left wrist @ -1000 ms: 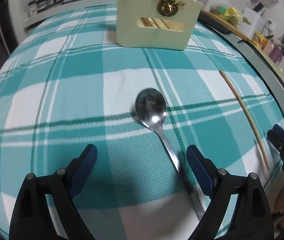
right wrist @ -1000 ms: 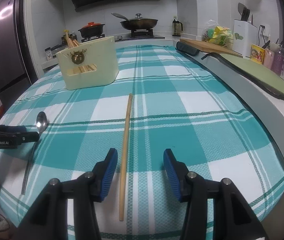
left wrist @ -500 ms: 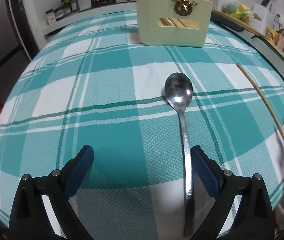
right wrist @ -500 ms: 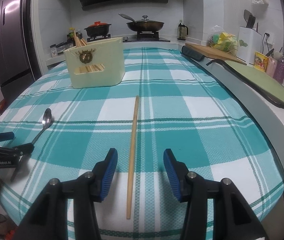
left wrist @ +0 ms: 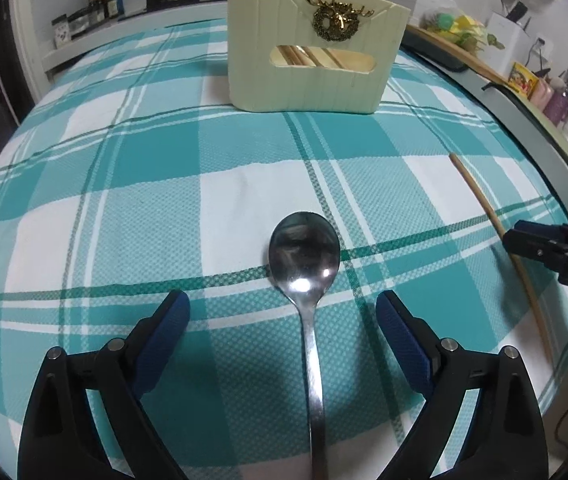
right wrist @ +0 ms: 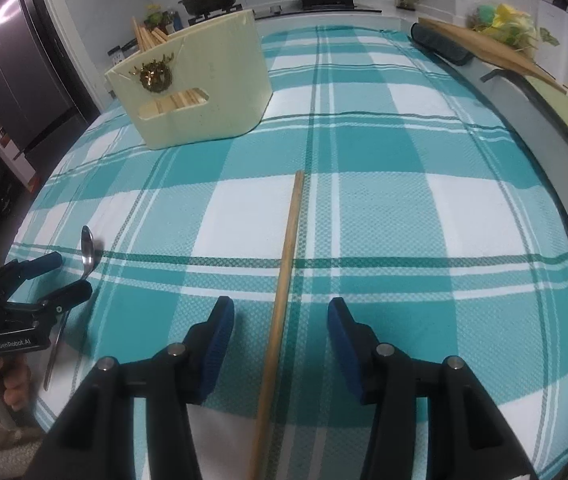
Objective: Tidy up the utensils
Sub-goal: 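Close the left tool on the metal spoon while the right tool grasps the bamboo chopstick, then lift the spoon with the left tool while the right tool carries the chopstick over the holder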
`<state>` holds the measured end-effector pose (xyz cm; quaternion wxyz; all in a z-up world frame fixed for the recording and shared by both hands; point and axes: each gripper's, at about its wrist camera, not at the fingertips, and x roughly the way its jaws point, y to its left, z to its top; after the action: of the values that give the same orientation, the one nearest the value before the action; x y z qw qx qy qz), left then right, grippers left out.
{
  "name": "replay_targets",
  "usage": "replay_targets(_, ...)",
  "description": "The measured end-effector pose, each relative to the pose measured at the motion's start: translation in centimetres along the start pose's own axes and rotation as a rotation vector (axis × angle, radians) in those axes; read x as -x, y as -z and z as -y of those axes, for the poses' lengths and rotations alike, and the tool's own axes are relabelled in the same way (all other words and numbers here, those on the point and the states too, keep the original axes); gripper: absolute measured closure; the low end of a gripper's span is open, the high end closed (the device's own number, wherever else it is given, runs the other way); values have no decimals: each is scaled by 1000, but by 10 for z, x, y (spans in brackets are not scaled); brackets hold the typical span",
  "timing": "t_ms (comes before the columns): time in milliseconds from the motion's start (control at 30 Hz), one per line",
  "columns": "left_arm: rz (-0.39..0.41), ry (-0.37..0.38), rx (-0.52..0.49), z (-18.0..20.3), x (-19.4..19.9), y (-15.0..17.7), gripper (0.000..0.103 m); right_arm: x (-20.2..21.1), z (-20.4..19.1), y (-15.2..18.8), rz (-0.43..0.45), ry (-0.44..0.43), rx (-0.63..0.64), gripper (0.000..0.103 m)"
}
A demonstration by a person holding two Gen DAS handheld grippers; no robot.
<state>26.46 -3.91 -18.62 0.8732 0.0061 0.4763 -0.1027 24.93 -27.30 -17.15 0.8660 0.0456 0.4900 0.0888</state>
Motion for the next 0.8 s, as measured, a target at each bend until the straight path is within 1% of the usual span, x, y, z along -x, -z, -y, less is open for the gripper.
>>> replay_targets(33,5,-11,-3,1,-1,-2,12,-6,-1,-4,-22,6,12,53)
replay_targets(67,8,-15,-5,2,-1,-4,18,-11,-2,-7,-37,17,25,53)
replay_targets(133,10,-12,-6,3,-3,-8,24,-16,-7,-14,-38,39,67,53)
replay_targets(233,21,-9,-21,4,-5,-11,37,-26,-15,-24,-48,52,107,53)
replay_targets(267,27,-4,-29,4,-5,-12,50,-29,-17,-29,-50,60,121,53)
replay_targets(300,37,12,-34,4,-4,-13,67,-32,-20,-33,-48,70,135,53)
replay_targets(333,40,30,-31,3,-4,-14,66,-36,-22,-36,-44,76,145,53)
replay_targets(367,42,41,-24,2,-3,-15,66,-38,-22,-40,-43,81,148,57)
replay_targets(400,47,52,-17,1,-2,-15,66,-40,-23,-44,-41,89,151,69)
replay_targets(433,55,63,-13,-1,0,-16,67,-41,-24,-48,-39,98,154,96)
replay_targets(500,78,70,-15,-1,8,-17,67,-42,-20,-54,-53,67,123,97)
replay_targets(567,110,80,-19,0,21,-18,67,-36,-18,-55,-40,40,96,97)
replay_targets(700,179,101,-23,0,53,-24,67,-5,-19,-55,27,-2,69,97)
replay_targets(800,233,110,-25,-1,78,-27,67,28,-22,-55,97,-35,55,97)
